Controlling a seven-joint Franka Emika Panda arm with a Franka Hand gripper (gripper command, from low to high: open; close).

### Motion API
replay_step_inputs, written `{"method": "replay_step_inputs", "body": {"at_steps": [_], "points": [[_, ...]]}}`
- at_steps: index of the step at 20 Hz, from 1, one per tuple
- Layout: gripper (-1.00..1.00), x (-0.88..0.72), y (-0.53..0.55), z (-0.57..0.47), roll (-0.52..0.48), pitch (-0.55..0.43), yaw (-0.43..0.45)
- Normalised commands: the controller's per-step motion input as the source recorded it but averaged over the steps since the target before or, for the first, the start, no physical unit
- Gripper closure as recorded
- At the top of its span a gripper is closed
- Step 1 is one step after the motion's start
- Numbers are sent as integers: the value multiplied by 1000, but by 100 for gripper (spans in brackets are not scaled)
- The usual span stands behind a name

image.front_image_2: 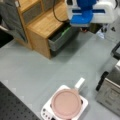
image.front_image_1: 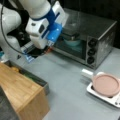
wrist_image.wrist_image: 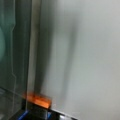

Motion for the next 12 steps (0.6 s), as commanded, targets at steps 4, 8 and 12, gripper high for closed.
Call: {"method": "replay_step_inputs", "body": {"at_steps": [4,8,12], "points": [[-100,-405,533,-98,150,-105,-51],[-100,-426,605,-74,89,-100,-73],[-100,-386,623,-44,42,-99,-143]]}}
